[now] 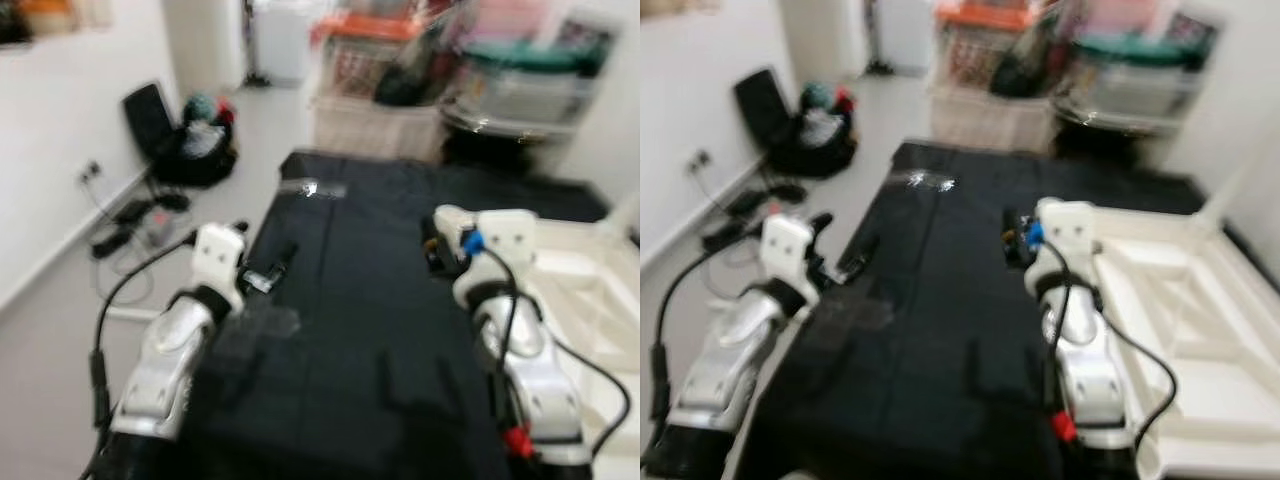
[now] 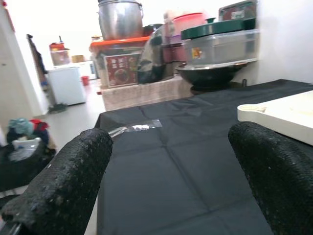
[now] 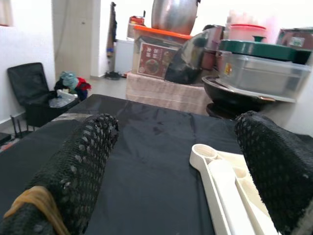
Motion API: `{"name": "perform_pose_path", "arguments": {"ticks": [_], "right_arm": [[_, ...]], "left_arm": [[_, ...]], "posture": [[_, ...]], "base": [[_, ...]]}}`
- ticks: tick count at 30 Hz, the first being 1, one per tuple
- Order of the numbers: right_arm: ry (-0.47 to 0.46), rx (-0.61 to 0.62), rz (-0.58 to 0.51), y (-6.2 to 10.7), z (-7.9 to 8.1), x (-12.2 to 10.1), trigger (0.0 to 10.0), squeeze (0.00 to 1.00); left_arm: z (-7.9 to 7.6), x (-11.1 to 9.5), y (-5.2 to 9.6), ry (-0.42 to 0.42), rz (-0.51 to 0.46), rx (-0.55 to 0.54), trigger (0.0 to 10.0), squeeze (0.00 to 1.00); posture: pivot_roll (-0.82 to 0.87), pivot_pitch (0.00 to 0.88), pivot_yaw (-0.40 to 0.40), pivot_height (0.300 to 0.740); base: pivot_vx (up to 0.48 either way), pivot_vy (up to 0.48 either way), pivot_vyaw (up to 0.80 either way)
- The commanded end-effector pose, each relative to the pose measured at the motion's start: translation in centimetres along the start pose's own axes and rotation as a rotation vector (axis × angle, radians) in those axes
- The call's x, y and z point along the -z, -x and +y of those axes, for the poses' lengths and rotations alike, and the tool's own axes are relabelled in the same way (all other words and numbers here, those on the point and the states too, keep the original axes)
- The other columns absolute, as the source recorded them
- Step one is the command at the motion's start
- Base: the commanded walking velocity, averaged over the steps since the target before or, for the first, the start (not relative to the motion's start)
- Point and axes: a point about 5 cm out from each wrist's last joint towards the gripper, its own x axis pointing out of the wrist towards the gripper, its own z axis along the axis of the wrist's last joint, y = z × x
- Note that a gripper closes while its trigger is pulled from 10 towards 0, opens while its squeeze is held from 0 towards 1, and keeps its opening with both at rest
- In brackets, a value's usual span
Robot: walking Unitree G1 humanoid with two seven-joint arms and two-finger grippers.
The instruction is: Building children table
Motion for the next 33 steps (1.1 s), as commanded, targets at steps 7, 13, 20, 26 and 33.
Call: {"name": "perform_pose_path", "arguments": {"ticks": [7, 13, 20, 26, 33], "right_arm": [[0.027, 0.008, 0.074, 0.1, -0.2, 1.2, 10.0, 0.00], [-0.006, 0.050, 0.274, 0.1, -1.0, 4.0, 10.0, 0.00], [-0.103, 0.013, 0.467, 0.3, -0.2, 6.8, 10.0, 0.00], [-0.233, 0.116, 0.566, 0.4, -1.2, 8.5, 10.0, 0.00], [-0.271, 0.149, 0.709, 1.1, -1.0, 10.7, 10.0, 0.00]], "left_arm": [[-0.4, 0.2, -0.2, 0.007, 0.001, 0.005, 10.0, 0.00], [-0.5, 0.3, -0.2, 0.005, 0.005, 0.007, 10.0, 0.00], [-0.6, 0.5, -0.4, -0.001, 0.010, 0.005, 10.0, 0.00], [-0.5, 0.8, -0.1, -0.011, 0.021, -0.010, 10.0, 0.00], [-0.3, 1.1, 0.3, -0.025, 0.037, -0.030, 10.0, 0.00]], "posture": [[0.04, 0.000, -0.069, 0.740], [0.04, 0.000, -0.071, 0.740], [0.04, 0.000, -0.086, 0.740], [0.05, 0.000, -0.098, 0.740], [0.06, 0.000, -0.111, 0.740]], "base": [[0.000, -0.075, 0.44], [0.000, 0.000, 0.00], [0.000, 0.000, 0.00], [0.000, 0.000, 0.00], [0.000, 0.000, 0.00]]}}
